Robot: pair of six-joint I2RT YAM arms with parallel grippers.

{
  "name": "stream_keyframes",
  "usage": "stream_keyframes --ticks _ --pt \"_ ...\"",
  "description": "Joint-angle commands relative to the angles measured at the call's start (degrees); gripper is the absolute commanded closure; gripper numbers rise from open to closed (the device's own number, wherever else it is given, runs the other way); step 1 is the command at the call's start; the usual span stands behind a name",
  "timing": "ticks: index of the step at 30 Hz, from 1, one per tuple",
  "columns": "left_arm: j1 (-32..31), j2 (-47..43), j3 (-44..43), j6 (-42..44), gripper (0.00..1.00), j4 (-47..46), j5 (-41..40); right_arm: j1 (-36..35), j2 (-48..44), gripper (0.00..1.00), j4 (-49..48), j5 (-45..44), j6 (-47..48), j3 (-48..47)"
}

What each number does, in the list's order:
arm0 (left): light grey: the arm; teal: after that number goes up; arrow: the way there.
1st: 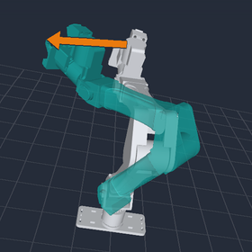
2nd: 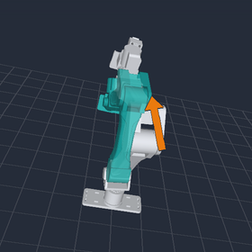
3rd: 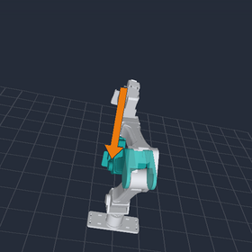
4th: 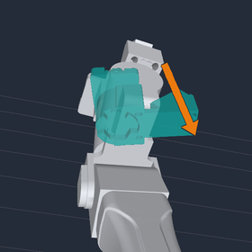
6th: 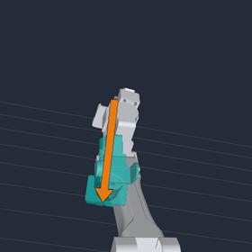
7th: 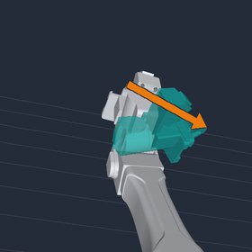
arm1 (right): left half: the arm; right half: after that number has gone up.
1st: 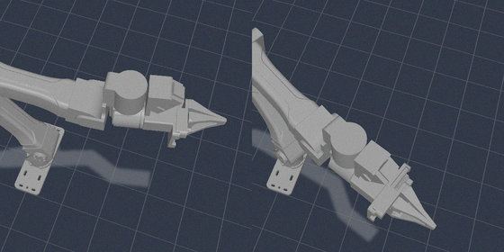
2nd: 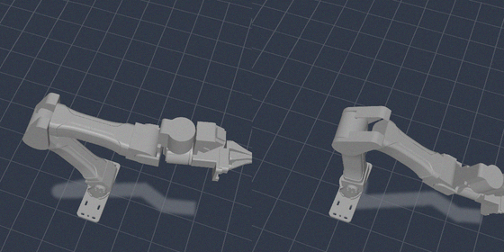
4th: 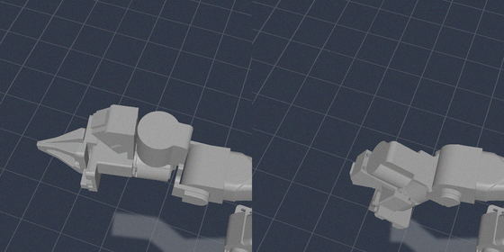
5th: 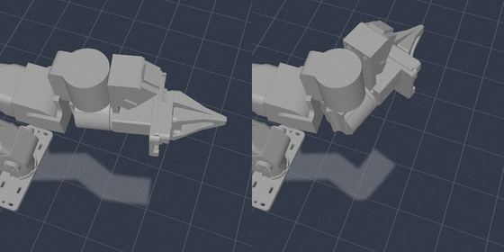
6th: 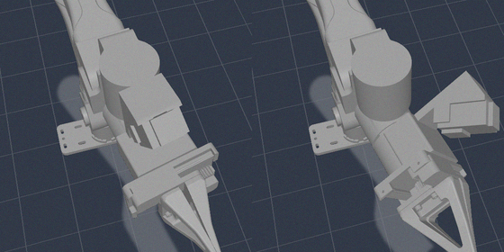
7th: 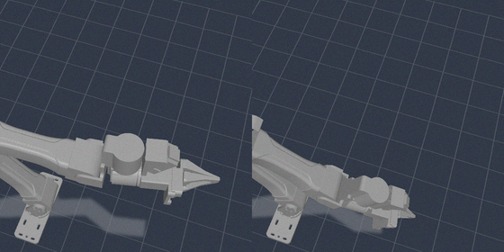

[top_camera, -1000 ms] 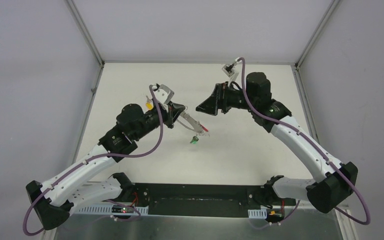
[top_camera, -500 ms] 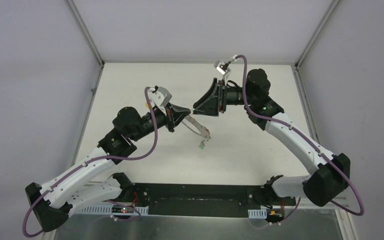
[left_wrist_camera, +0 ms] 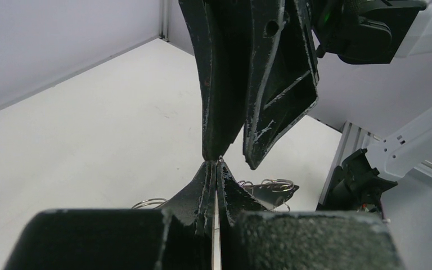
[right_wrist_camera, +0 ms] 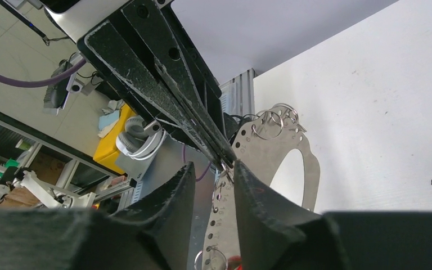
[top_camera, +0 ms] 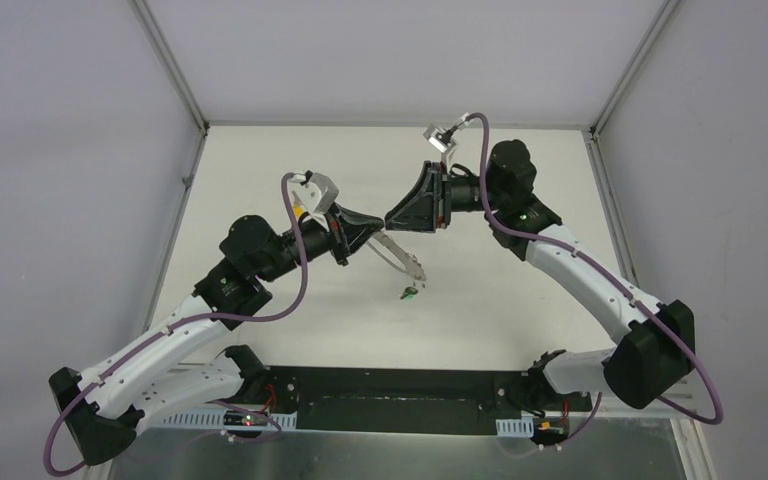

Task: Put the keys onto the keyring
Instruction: Adjust the keyring.

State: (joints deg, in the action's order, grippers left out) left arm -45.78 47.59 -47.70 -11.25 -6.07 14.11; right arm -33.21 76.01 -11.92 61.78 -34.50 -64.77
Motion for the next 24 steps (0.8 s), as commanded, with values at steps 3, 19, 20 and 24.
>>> stream_keyframes --ticks 3,19,20,24 --pt "-0.19 -0.67 -0.55 -1.67 1.0 -5.71 1.49 -0.69 0.97 0.83 -5.03 2.44 -1.52 0.11" --pt "-0.19 -1.32 -0.38 -1.42 1.0 -5.82 0.55 -0.71 1.17 0.72 -5.11 3.36 -1.31 0.97" --pt "-0.17 -1.36 -0.37 -1.4 1.0 -5.76 0.57 -0.71 1.16 0.78 -5.16 3.35 -1.35 0.96" --pt "-0.17 -1.4 -0.37 -1.22 1.0 -5.31 0.48 -0.76 1.07 1.0 -5.12 3.22 -1.44 0.98"
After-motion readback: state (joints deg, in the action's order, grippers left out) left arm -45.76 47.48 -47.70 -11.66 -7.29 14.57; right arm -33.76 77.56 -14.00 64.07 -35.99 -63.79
